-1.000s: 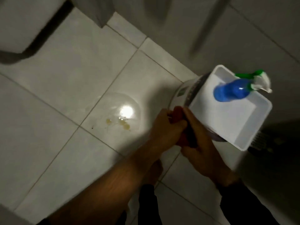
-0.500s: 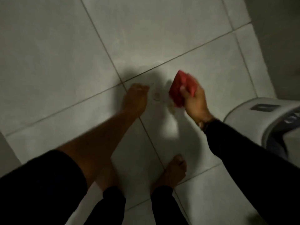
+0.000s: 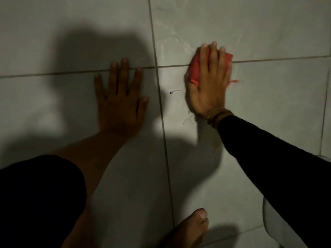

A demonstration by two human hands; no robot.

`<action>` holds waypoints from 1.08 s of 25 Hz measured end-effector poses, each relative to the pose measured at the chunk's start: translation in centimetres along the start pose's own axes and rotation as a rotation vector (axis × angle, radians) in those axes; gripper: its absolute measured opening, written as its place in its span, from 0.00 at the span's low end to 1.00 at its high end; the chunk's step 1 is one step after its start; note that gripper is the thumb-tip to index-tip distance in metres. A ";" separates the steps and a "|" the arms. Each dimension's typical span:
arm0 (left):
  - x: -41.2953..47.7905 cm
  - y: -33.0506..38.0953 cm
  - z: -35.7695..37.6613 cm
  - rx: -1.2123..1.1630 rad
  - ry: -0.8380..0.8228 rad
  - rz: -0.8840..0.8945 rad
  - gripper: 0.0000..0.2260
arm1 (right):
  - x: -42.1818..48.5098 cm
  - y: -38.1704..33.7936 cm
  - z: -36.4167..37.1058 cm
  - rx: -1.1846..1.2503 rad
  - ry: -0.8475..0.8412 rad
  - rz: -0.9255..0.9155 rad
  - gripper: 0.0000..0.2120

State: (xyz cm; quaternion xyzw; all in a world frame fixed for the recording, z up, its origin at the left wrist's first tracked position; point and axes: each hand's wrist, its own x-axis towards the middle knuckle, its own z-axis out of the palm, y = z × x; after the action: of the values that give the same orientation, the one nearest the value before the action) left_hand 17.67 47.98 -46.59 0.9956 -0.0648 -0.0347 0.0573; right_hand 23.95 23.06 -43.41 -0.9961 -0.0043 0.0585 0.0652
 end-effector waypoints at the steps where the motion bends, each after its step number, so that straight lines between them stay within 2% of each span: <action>1: 0.1 0.1 0.0 -0.006 -0.002 -0.004 0.32 | -0.3 -1.9 0.7 -0.001 0.036 -0.056 0.41; 2: 0.1 0.3 -0.2 -0.017 -0.012 -0.005 0.32 | -2.0 -3.7 1.4 0.018 0.055 -0.136 0.40; 4: 0.1 0.3 -0.7 -0.036 -0.023 -0.021 0.32 | -9.1 -5.9 1.9 0.063 -0.063 -0.265 0.36; 6: -0.1 0.2 -0.7 -0.038 -0.034 -0.023 0.32 | -15.9 -4.4 0.6 0.049 -0.216 -0.286 0.35; 7: -0.2 0.1 -0.6 -0.036 -0.034 -0.021 0.32 | -16.2 -2.5 0.2 0.032 -0.218 -0.299 0.35; 9: -0.3 0.1 -0.1 -0.031 -0.013 -0.013 0.33 | -11.1 -0.2 0.5 -0.014 -0.136 -0.171 0.36; 11: -0.1 0.2 0.3 -0.033 0.010 -0.008 0.33 | -3.2 -1.7 1.3 0.001 0.012 -0.016 0.35; 13: 0.0 -0.1 0.4 -0.058 0.008 -0.009 0.31 | -1.3 -5.1 2.1 0.099 0.102 -0.072 0.37; 15: -0.1 -0.2 0.0 -0.075 -0.005 -0.017 0.30 | -8.3 -7.1 3.1 0.169 -0.012 -0.235 0.33; 17: -0.2 -0.2 -0.4 -0.083 -0.018 -0.028 0.31 | -18.7 -6.2 1.0 0.072 -0.221 -0.344 0.34; 19: -0.3 0.0 -0.6 -0.086 -0.018 -0.022 0.31 | -21.3 -2.9 0.3 0.058 -0.245 -0.296 0.35; 22: -0.1 0.0 -0.5 -0.064 -0.011 -0.011 0.31 | -12.0 -3.0 1.9 -0.014 -0.034 0.057 0.36; 23: 0.0 -0.1 -0.4 -0.065 -0.015 -0.007 0.31 | -9.5 -4.4 2.2 0.003 -0.009 0.105 0.38; 25: -0.1 0.0 -0.4 -0.081 -0.031 -0.006 0.32 | -11.1 -6.7 3.3 0.060 -0.012 0.058 0.39; 27: -0.3 0.0 -0.7 -0.078 -0.043 -0.018 0.32 | -20.1 -7.9 2.4 0.105 -0.180 0.000 0.35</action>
State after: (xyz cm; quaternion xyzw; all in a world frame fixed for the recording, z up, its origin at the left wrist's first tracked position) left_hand 17.43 48.06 -45.92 0.9922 -0.0557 -0.0591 0.0944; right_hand 3.70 30.86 -42.46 -0.9821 -0.0069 0.1477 0.1165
